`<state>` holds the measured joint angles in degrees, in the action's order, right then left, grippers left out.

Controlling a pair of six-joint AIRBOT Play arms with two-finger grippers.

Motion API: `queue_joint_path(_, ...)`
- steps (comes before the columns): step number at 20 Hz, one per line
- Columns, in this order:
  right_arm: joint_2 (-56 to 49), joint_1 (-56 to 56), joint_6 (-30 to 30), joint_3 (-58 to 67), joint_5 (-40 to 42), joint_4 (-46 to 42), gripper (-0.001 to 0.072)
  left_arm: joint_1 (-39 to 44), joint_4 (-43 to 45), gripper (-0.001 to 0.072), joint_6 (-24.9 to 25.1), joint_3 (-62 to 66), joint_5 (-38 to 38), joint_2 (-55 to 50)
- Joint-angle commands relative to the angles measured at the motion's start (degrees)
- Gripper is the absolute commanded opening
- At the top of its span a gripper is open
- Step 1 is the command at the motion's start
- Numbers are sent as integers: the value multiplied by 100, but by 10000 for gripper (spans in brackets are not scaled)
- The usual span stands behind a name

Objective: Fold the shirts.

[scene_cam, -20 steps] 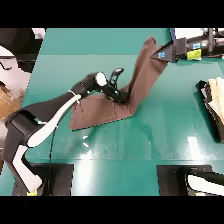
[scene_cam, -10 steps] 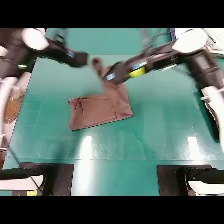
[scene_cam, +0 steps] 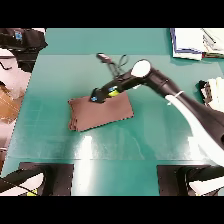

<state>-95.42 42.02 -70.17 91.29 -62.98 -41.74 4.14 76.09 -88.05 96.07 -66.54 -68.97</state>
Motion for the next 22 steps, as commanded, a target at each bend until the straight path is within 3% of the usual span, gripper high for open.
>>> queue_joint_path(1, 424, -1152, -317, -929, -175, -533, 599, -35, -46, 22, 0, 4, -122, 52)
queue_joint_path(4, 584, -2273, -444, -1799, -177, -468, 600, 133, -87, 22, 2, -46, -44, 46)
queue_joint_path(7, 232, -2710, -437, -2153, -260, -52, 601, 424, -109, 22, 2, -328, 306, 44)
queue_joint_path(14, -1231, -1781, -431, -1095, -776, 789, 596, 599, -195, 23, 2, -647, 527, 46)
queue_joint_path(15, -1386, -1602, -431, -901, -817, 796, 560, 599, -197, 23, 2, -647, 525, 46)
queue_joint_path(16, -1523, -1429, -426, -706, -852, 831, 383, 599, -199, 23, 2, -647, 525, 46)
queue_joint_path(19, -1661, -1174, -256, -249, -876, 903, 14, 601, -481, 21, 2, -649, 535, 46)
queue_joint_path(22, -1480, -1482, -378, 297, -922, 855, 15, 984, -492, 21, 2, -649, 616, 46)
